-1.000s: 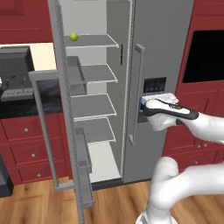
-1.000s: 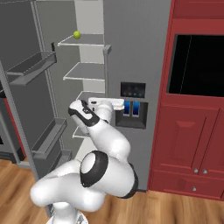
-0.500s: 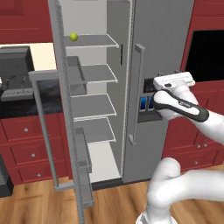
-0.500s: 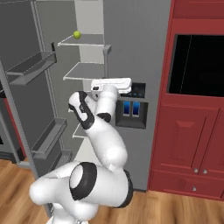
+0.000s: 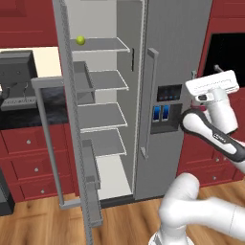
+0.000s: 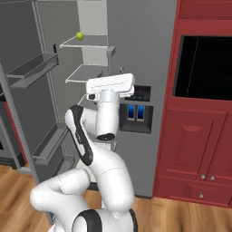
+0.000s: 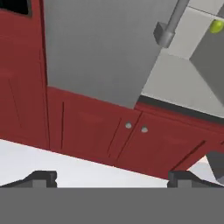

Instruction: There's a fish in the fridge that needs to be moved to the freezer for freezing. Pick up the fish from the fridge, place it on any shelf in the freezer, and close the fridge and freezer doors when done.

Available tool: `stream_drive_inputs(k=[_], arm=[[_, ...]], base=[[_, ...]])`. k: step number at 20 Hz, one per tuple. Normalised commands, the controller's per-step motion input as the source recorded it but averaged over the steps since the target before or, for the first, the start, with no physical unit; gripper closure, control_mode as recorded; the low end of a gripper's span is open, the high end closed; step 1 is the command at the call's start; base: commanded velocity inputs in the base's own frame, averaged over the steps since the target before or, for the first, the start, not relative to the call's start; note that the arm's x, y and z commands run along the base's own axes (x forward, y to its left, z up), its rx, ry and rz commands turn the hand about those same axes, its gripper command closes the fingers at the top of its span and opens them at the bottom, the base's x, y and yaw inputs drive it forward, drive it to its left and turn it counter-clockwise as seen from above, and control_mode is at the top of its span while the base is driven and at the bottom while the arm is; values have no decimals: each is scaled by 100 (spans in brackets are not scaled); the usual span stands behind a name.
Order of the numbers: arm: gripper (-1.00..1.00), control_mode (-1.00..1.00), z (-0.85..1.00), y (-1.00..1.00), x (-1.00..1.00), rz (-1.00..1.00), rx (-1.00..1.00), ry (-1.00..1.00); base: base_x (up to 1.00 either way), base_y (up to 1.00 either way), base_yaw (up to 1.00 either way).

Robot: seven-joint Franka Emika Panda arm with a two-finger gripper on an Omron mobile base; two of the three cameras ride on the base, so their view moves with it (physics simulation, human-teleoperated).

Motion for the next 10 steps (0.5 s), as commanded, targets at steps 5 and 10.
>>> stream_drive_inputs(k=[5, 10], arm=[[-100, -100, 91, 24, -100, 0, -18, -48], [-100, -100, 45, 50, -100, 0, -27, -10]], base=[[0, 0, 0], [0, 0, 0]])
